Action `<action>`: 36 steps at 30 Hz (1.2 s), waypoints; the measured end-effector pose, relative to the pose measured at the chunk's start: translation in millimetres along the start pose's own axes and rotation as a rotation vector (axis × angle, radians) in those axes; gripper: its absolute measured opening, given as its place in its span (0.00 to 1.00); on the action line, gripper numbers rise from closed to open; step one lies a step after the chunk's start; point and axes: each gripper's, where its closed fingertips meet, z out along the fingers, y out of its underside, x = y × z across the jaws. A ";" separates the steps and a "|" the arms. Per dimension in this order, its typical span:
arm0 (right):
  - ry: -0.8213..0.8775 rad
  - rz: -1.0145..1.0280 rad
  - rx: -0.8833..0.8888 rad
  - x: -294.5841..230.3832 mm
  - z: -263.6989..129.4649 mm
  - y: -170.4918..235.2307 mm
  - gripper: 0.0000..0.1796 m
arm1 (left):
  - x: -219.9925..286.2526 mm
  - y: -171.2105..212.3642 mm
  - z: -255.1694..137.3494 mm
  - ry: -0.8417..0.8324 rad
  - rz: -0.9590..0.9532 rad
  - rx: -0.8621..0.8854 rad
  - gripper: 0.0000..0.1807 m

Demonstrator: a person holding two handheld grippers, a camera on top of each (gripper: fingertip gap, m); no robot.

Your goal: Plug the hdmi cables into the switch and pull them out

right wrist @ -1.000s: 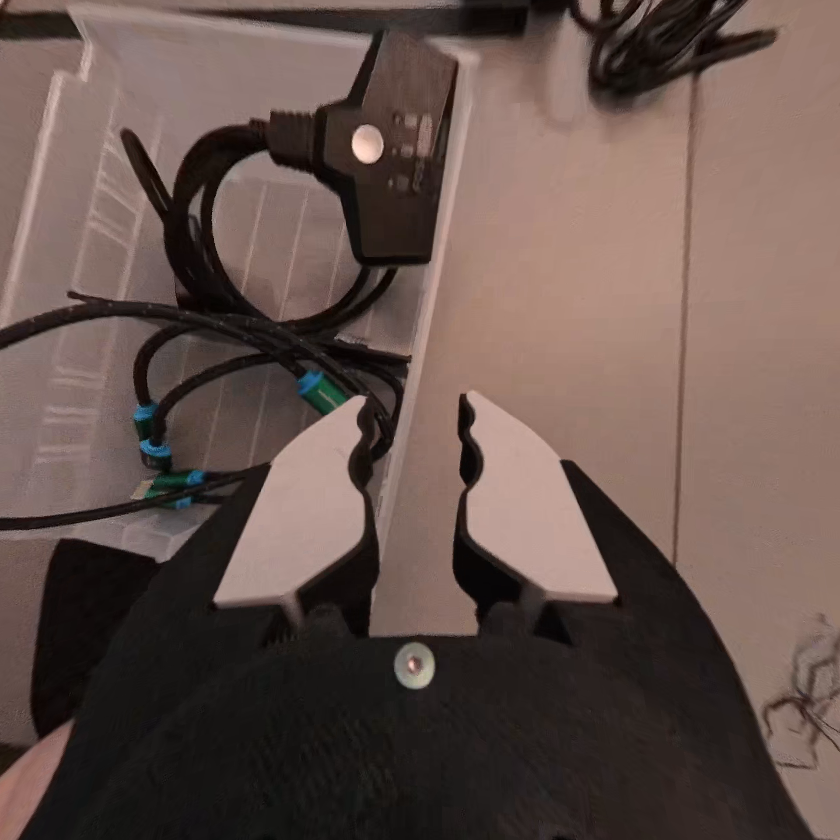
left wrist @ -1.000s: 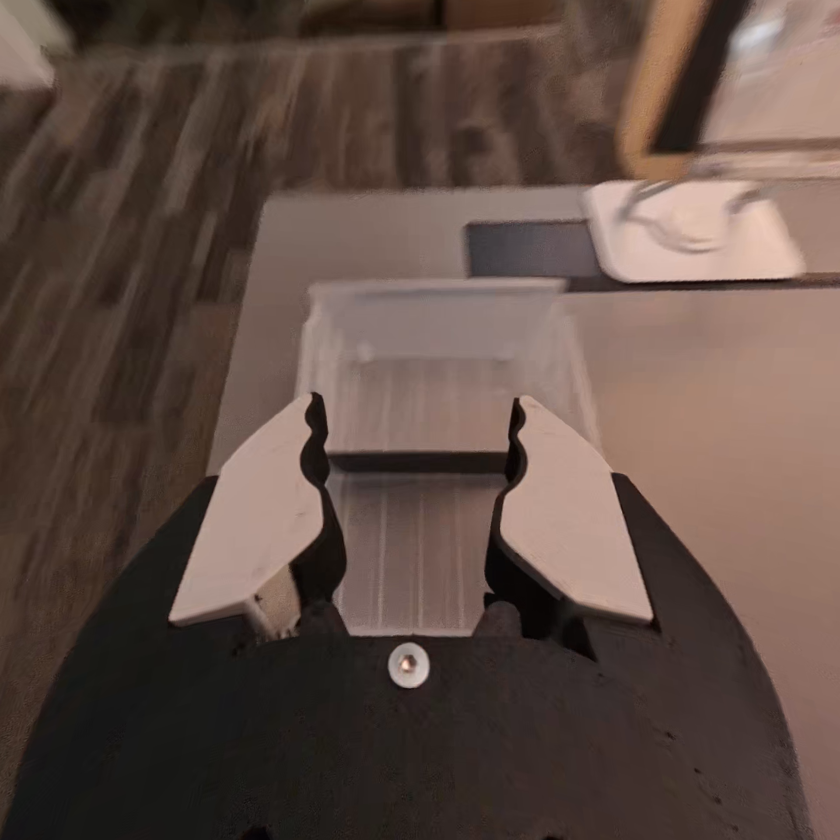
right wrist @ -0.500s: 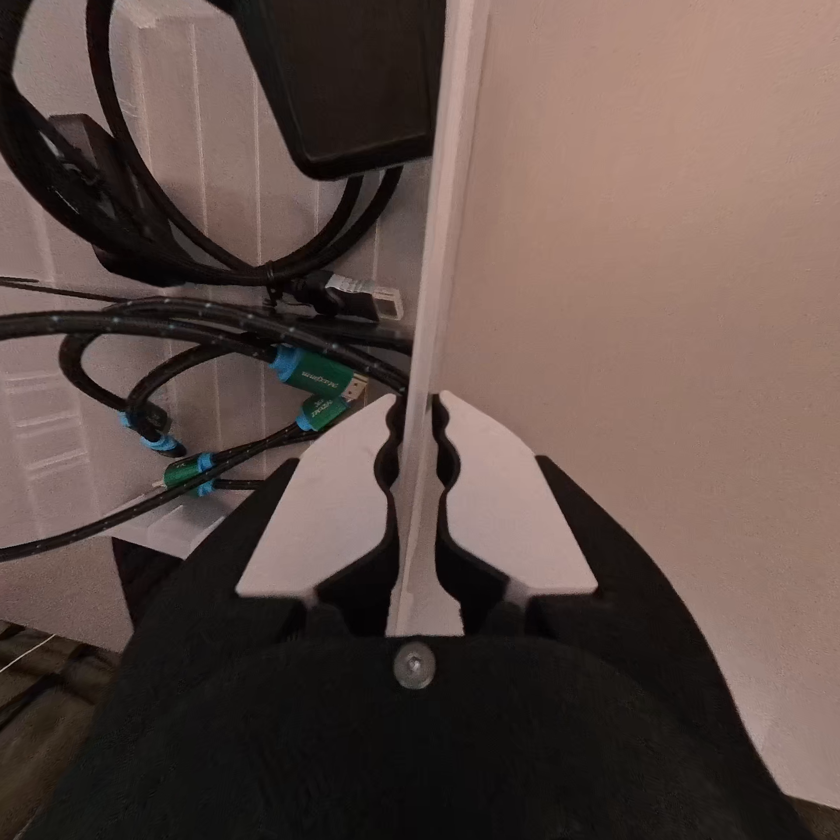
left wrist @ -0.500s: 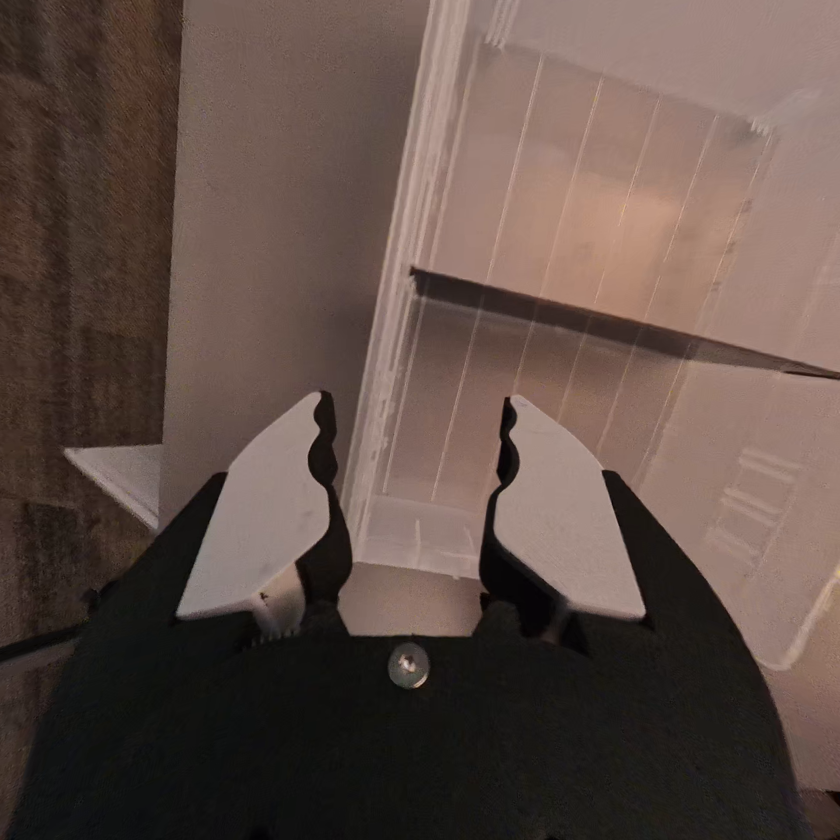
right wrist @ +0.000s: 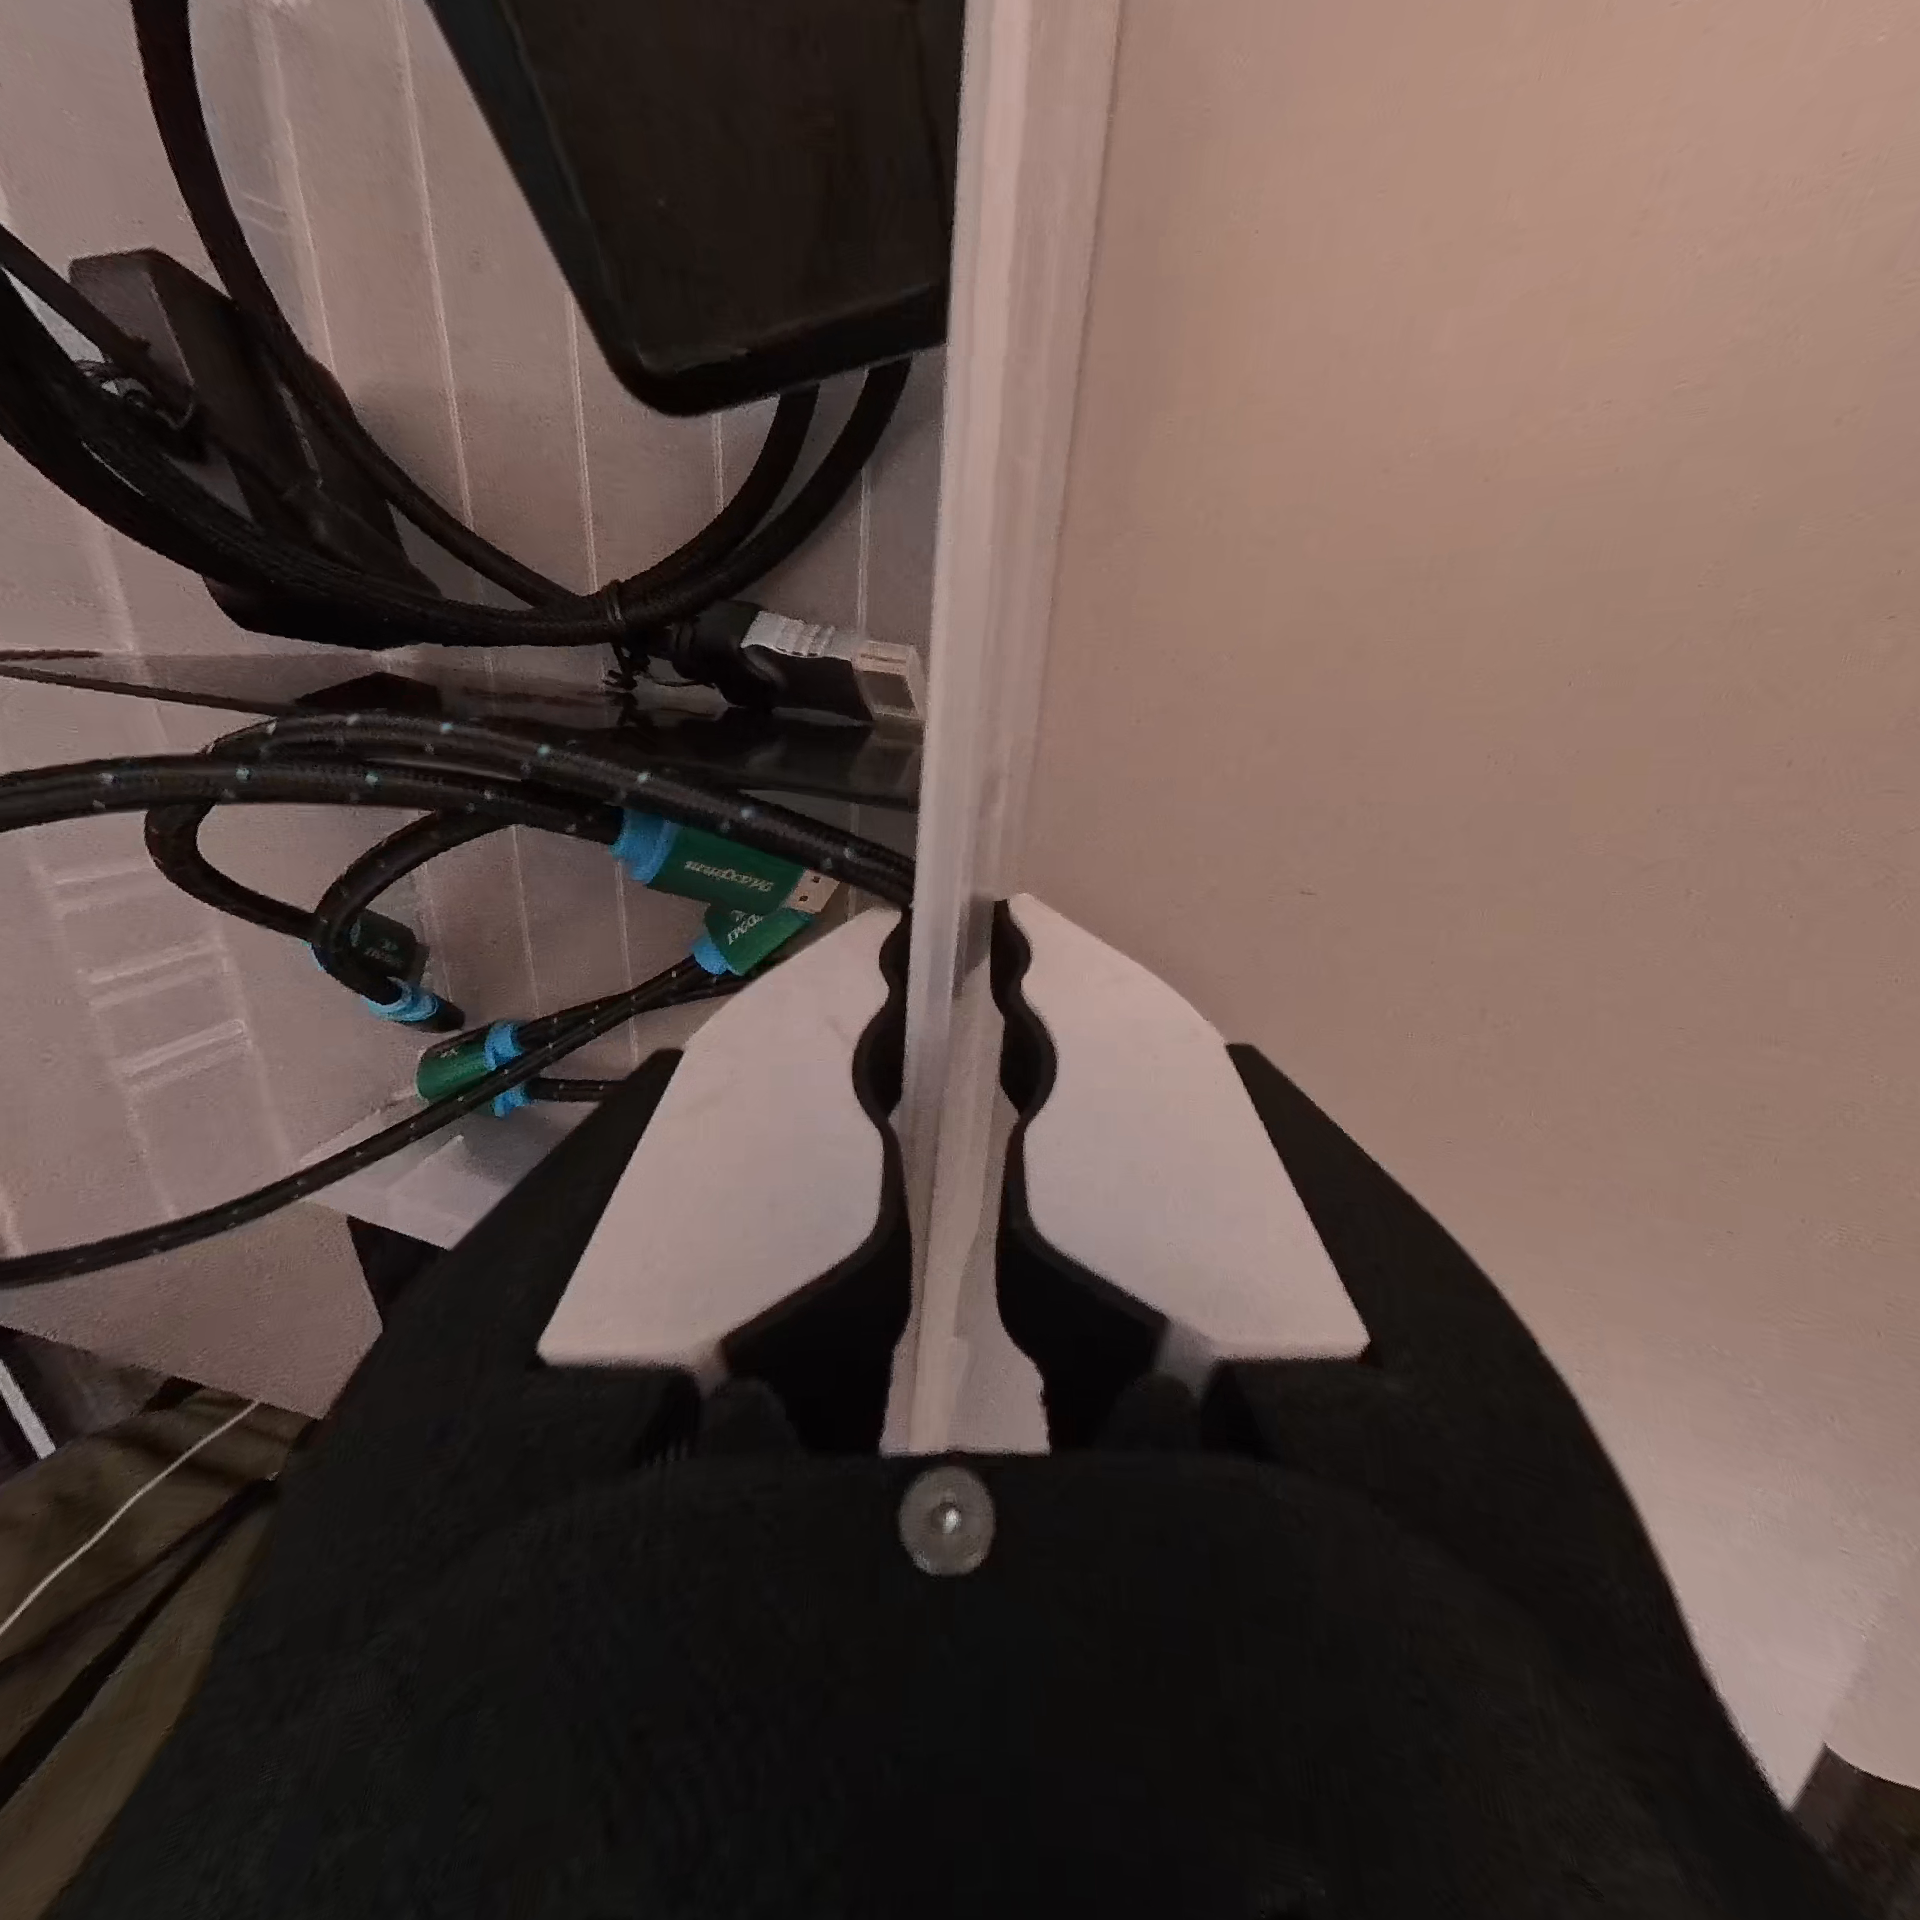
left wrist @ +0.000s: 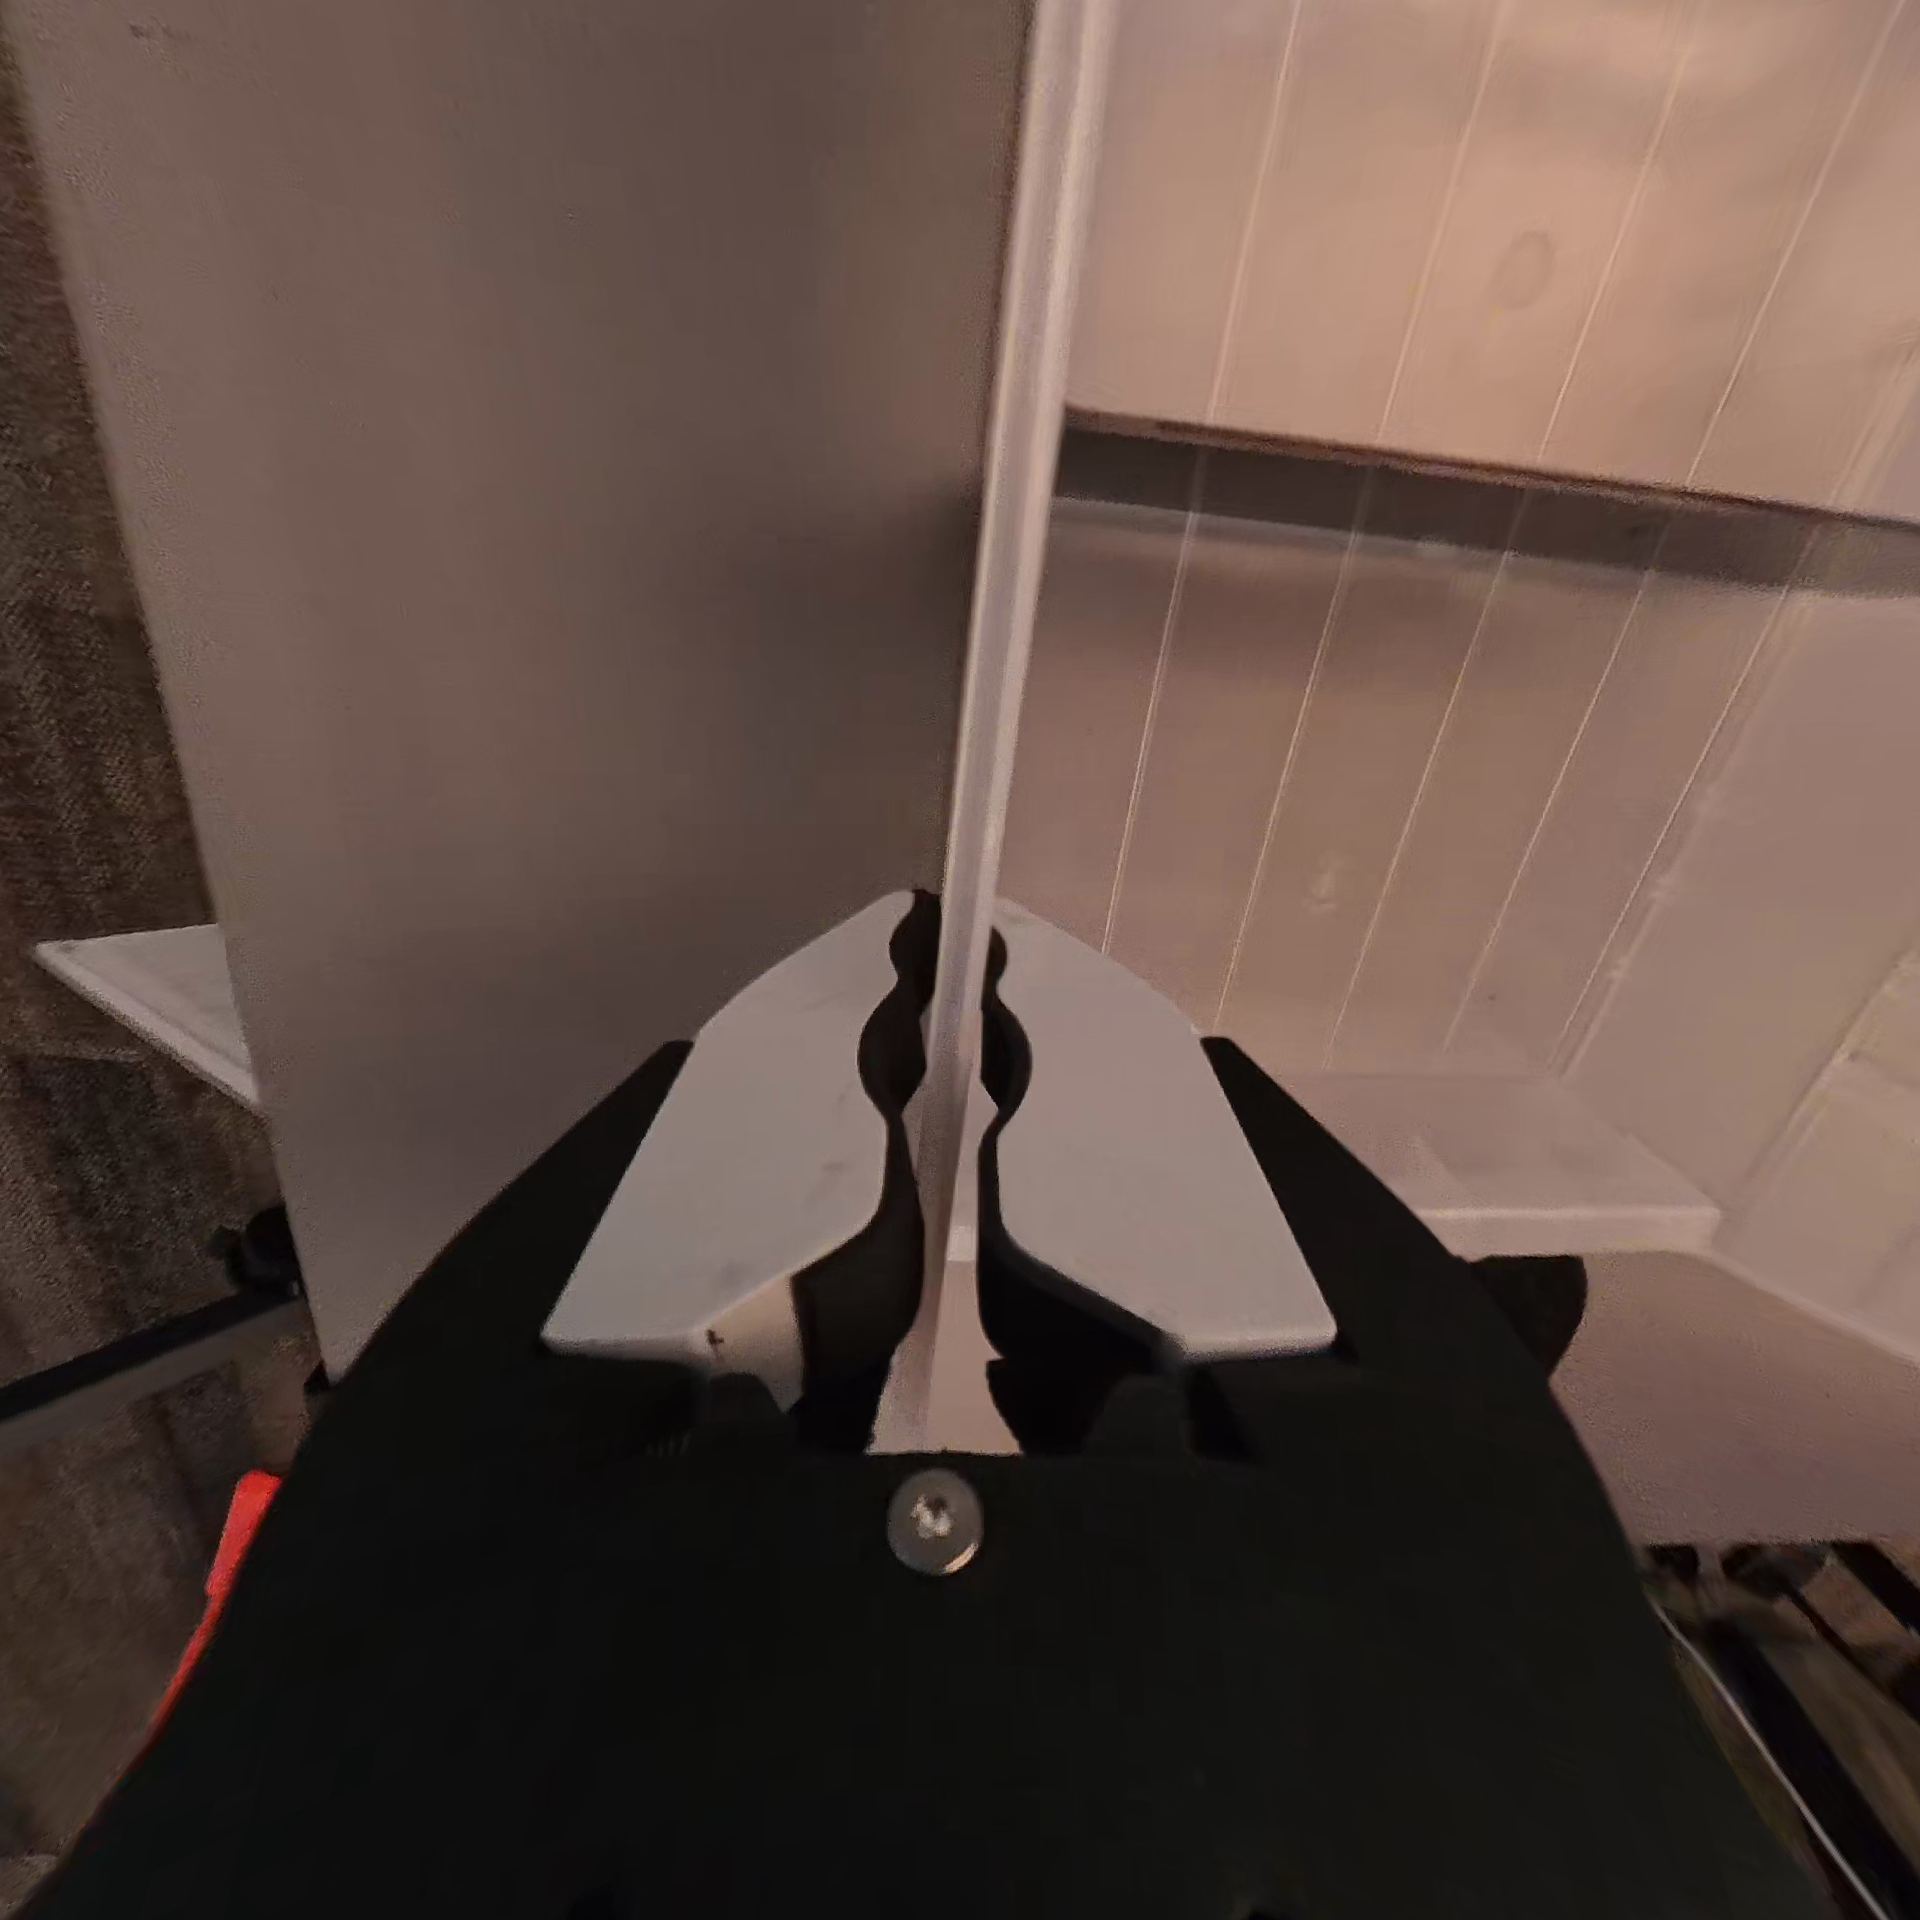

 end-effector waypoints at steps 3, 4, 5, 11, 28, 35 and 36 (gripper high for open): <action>-0.016 0.017 -0.022 -7.7 0.4 2.6 0.08 | 10.0 3.4 3.2 -0.008 0.070 -0.043 0.02; -0.021 0.029 -0.030 -10.3 0.8 3.0 0.08 | 13.5 4.8 3.8 -0.012 0.092 -0.058 0.02; -0.028 0.039 -0.039 -12.8 1.5 3.6 0.08 | 17.7 6.5 4.3 -0.012 0.115 -0.073 0.02; -0.050 0.046 -0.101 -31.4 8.3 3.7 0.07 | 47.2 13.9 7.0 0.015 0.205 -0.145 0.04; 0.042 -0.072 -0.215 -66.1 21.3 -1.7 0.07 | 113.0 12.3 13.1 -0.034 0.332 -0.249 0.10; 0.063 -0.099 -0.235 -73.7 24.0 -3.5 0.07 | 130.5 12.5 15.0 -0.051 0.382 -0.265 0.12; 0.067 -0.104 -0.237 -74.8 24.4 -3.8 0.07 | 132.1 12.6 15.2 -0.058 0.387 -0.267 0.12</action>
